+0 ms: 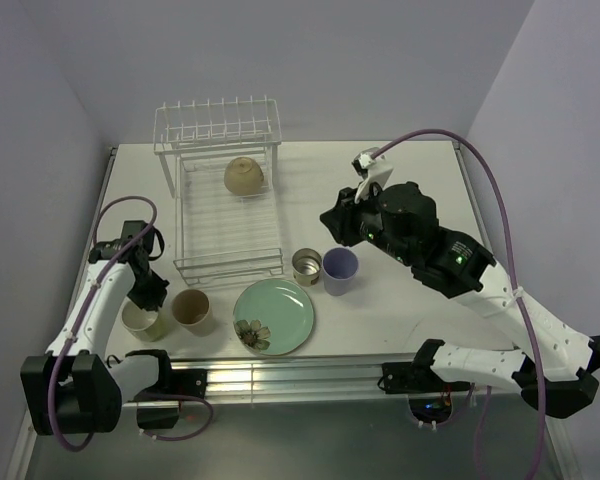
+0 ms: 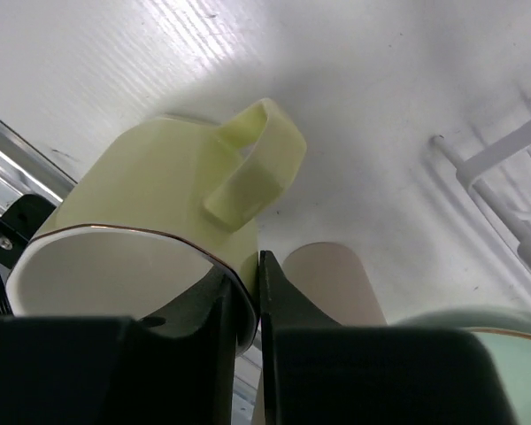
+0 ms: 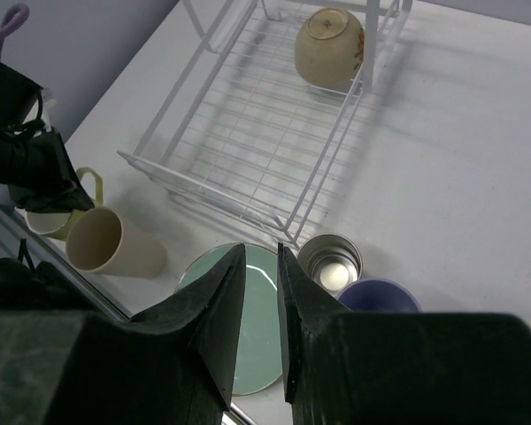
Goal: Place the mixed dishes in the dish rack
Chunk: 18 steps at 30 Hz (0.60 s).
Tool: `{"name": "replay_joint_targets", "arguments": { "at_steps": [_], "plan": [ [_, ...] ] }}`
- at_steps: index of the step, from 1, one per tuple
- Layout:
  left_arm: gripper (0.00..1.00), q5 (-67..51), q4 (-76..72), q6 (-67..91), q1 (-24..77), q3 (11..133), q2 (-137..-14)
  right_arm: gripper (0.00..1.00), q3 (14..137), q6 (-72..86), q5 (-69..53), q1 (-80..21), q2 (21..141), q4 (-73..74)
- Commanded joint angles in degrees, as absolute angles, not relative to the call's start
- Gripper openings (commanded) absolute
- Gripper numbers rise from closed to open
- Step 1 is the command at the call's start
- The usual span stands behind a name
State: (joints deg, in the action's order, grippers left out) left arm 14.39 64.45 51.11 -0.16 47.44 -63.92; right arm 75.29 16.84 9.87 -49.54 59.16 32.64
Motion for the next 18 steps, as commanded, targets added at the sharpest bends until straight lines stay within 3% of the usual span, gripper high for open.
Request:
{"name": "replay_joint_targets", "arguments": {
  "at_steps": [1,5,9,18],
  "plan": [
    [0.00,14.68,66.27,51.85,-1.49,46.41,-61.80,0.28,74.53,16.00,9.76,-48.87,58.36,31.73],
    [0.00,18.36,71.27,54.92,-1.76,50.35,-59.24,0.28,75.06,16.96,8.62,-48.87,59.50,32.52],
    [0.00,23.55,78.91,56.95,-1.84,62.80,-58.18,0.28,77.33,17.58,6.07,-48.95,61.52,33.57],
    [0.00,9.86,79.01,54.32,-3.96,90.48,-60.20,0.30,87.69,20.12,-7.36,-48.78,73.90,41.04]
  ]
}}
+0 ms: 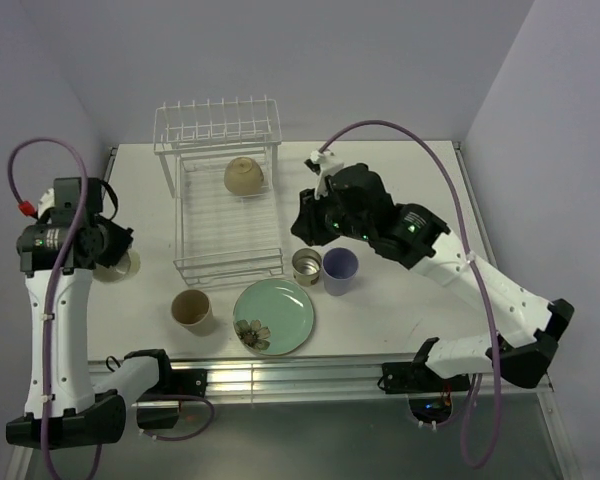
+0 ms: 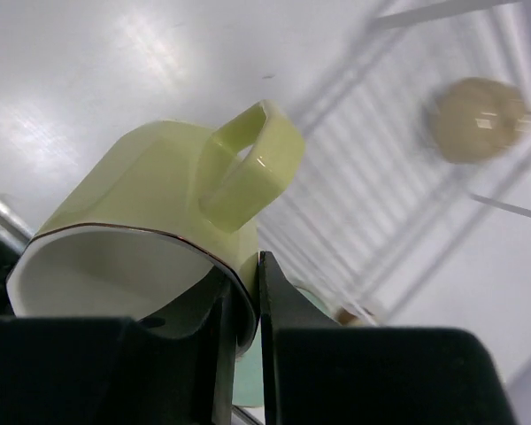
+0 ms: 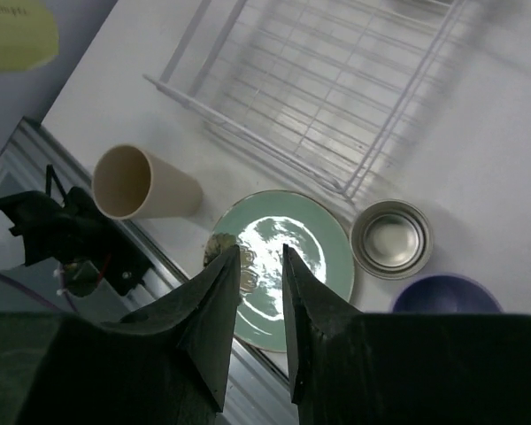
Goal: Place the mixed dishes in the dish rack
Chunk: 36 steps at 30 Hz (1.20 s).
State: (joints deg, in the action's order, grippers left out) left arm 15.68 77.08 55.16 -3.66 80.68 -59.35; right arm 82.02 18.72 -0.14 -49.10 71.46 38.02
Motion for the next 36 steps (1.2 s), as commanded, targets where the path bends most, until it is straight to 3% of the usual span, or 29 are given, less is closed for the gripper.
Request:
{"name": "replay_joint_targets", "arguments": {
  "at_steps": [1,2,4,5,9,12,16,19,36],
  "plan": [
    [0.00,7.67,78.84,54.32,-3.96,92.62,-61.34,0.34,88.76,21.00,-8.43,-48.69,76.00,41.74],
    [0.00,2.43,78.66,54.75,-3.96,94.64,-62.04,0.46,89.64,21.35,-9.92,-48.52,76.98,42.71],
    [0.00,-4.35,77.27,55.11,-3.96,97.73,-62.93,0.60,91.40,22.49,-16.68,-47.55,78.83,42.72],
    [0.00,-13.70,72.73,55.80,-3.96,97.47,-62.76,0.72,91.75,23.11,-19.05,-47.11,79.36,42.37],
    [0.00,-33.95,54.92,63.70,-3.96,87.58,-58.03,0.84,89.14,27.59,-34.60,-42.29,79.20,35.71],
    [0.00,-44.16,38.74,72.40,-3.96,78.36,-53.99,0.99,80.80,35.31,-47.00,-37.37,75.69,21.05],
    [0.00,-51.23,9.99,96.59,-3.96,63.49,-47.47,1.00,72.34,51.02,-57.99,-33.14,75.14,-2.75],
    [0.00,-52.12,-5.39,108.59,-3.96,54.95,-44.21,0.99,71.19,55.18,-58.97,-33.13,76.64,-9.11],
    [0.00,-54.23,-12.48,117.25,-3.96,48.52,-40.87,0.95,79.27,65.82,-59.85,-33.31,90.61,-25.83]
  ]
}}
